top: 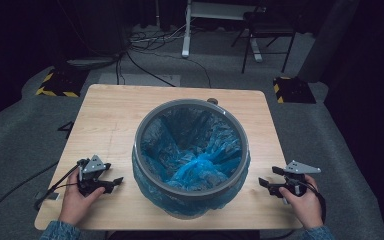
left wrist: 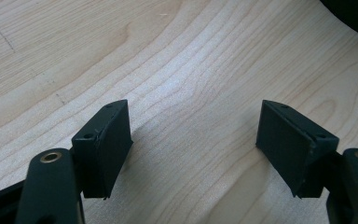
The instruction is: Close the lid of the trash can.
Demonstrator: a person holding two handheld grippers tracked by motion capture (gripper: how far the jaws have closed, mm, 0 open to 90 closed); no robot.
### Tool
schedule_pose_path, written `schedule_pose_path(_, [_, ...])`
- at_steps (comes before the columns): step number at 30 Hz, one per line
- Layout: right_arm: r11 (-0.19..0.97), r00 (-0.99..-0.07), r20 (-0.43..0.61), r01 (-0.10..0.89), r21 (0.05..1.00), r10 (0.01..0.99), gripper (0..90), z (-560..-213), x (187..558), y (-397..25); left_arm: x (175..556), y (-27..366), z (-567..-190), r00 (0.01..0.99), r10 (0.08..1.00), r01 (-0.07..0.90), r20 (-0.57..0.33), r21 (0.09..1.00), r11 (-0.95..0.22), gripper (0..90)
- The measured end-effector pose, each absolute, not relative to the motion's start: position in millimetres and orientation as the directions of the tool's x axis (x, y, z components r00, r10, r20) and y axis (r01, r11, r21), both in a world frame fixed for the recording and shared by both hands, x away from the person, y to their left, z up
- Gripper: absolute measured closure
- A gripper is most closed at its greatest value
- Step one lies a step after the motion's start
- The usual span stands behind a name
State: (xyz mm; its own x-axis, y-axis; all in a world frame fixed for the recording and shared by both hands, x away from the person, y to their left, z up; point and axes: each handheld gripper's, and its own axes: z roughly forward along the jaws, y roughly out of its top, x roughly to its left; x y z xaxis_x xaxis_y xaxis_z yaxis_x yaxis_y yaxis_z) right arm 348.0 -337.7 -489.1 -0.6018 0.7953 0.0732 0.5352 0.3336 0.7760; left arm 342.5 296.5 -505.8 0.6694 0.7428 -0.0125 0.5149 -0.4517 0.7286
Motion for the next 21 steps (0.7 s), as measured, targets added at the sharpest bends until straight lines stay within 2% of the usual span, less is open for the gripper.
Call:
schedule_pose_path(8, [0.366,-0.602,0.058,0.556,0.746,0.796,20.3,-503,344,-337,343,297,-506,0.670,0.743,0.515,-0.013,0.729,-0.452,26.2])
schedule_pose_path(13, [0.418,-0.606,-0.008,0.540,0.730,0.795,19.0,-504,341,-333,342,296,-506,0.669,0.743,0.514,-0.012,0.730,-0.451,26.2])
schedule_pose_path(21, [0.399,-0.573,-0.009,0.560,0.726,0.819,15.4,-504,340,-330,342,296,-506,0.669,0.743,0.514,-0.012,0.730,-0.450,26.2])
